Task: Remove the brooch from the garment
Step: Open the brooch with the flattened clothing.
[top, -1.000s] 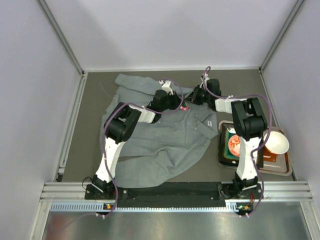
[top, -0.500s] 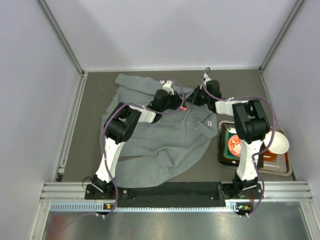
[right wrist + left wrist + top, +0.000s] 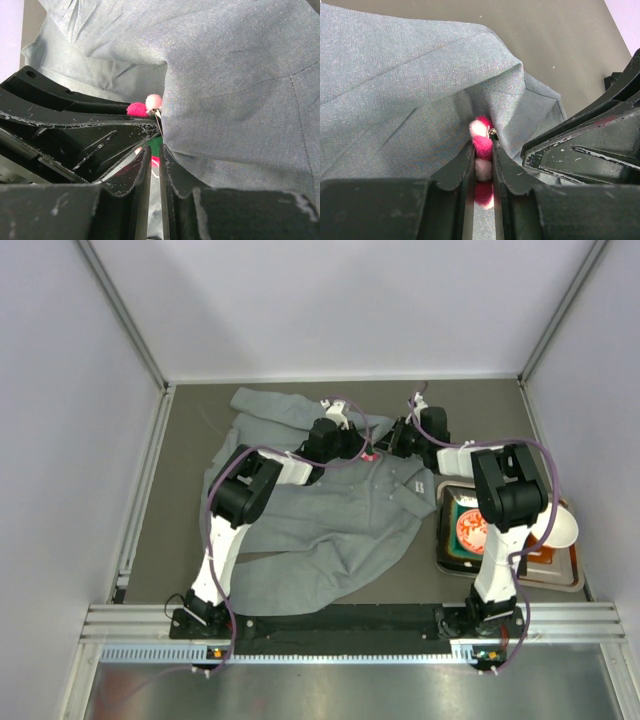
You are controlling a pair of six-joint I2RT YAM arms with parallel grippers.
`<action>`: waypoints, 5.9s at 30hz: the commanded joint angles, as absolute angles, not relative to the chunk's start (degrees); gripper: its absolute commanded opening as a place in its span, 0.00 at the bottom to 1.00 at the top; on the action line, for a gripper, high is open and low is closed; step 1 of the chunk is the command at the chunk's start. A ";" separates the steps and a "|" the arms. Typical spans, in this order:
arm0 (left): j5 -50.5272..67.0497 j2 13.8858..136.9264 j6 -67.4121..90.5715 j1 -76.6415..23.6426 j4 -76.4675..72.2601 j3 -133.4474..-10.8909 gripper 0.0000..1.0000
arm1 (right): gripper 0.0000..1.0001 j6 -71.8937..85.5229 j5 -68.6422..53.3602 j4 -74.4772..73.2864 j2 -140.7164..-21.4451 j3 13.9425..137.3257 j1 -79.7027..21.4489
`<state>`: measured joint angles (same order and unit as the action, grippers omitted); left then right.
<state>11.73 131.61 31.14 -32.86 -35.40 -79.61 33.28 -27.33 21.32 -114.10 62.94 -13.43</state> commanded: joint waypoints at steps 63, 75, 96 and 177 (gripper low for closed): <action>24.00 131.22 56.16 -28.04 -45.27 -73.29 0.40 | 0.00 32.96 -27.42 20.57 -117.69 68.29 -14.50; 21.71 133.33 57.48 -28.39 -44.74 -75.23 0.44 | 0.00 33.13 -27.60 20.57 -117.86 68.64 -14.76; 21.88 135.88 57.92 -28.30 -46.58 -77.08 0.13 | 0.00 32.34 -26.81 19.60 -117.69 68.82 -15.29; 23.99 136.05 55.72 -28.56 -46.93 -77.17 0.15 | 0.01 26.89 -23.29 15.82 -114.52 70.40 -16.44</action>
